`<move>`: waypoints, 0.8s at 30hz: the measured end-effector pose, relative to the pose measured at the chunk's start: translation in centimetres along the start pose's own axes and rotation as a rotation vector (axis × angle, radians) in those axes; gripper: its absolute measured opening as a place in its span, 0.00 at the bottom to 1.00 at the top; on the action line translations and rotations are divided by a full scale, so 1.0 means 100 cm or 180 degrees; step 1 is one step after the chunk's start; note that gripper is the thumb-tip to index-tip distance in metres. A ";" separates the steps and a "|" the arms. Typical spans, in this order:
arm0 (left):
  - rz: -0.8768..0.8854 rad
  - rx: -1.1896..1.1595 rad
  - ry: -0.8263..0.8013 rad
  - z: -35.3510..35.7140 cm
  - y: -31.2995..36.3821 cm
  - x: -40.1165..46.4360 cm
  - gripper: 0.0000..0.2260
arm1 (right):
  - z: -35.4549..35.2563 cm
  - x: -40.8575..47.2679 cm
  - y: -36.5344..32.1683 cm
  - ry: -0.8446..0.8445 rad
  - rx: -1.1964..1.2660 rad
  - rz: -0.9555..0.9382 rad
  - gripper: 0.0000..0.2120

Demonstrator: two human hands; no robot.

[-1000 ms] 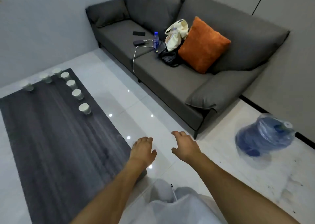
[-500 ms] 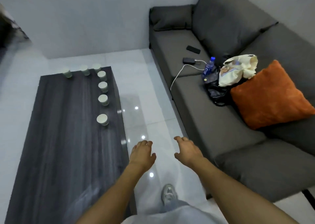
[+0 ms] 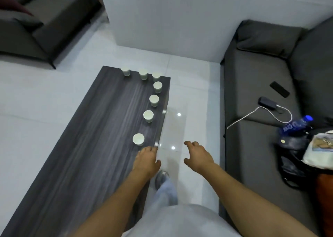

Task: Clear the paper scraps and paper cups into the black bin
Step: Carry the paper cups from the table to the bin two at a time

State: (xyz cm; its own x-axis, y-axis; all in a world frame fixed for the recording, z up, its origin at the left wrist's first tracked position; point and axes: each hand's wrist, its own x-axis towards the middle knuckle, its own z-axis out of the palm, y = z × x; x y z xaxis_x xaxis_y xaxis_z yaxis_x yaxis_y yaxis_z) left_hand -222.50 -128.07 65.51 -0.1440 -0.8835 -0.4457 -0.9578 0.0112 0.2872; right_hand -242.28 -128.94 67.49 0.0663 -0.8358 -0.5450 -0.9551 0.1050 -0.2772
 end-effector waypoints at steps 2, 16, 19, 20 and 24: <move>-0.0171 -0.0073 -0.0002 -0.017 -0.007 0.028 0.16 | -0.020 0.035 -0.012 -0.0054 -0.0097 -0.0077 0.30; -0.1391 -0.0735 0.0017 -0.063 -0.062 0.133 0.18 | -0.080 0.217 -0.090 -0.0687 -0.0714 -0.0999 0.27; -0.1832 -0.0922 -0.0057 -0.063 -0.064 0.146 0.19 | -0.090 0.254 -0.098 -0.0937 -0.0924 -0.1206 0.28; -0.1980 -0.1000 -0.0055 -0.062 -0.064 0.151 0.19 | -0.094 0.266 -0.102 -0.1011 -0.1003 -0.1297 0.28; -0.2445 -0.1286 -0.0064 -0.057 -0.063 0.171 0.20 | -0.104 0.314 -0.117 -0.1167 -0.1273 -0.1634 0.27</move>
State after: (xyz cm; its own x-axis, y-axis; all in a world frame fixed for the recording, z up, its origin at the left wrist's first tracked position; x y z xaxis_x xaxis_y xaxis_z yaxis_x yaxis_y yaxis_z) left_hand -217.47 -145.90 60.95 0.4983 -0.5697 -0.6535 -0.6305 -0.7555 0.1779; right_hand -231.99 -161.97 61.85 0.5575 -0.4864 -0.6728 -0.8056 -0.5126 -0.2970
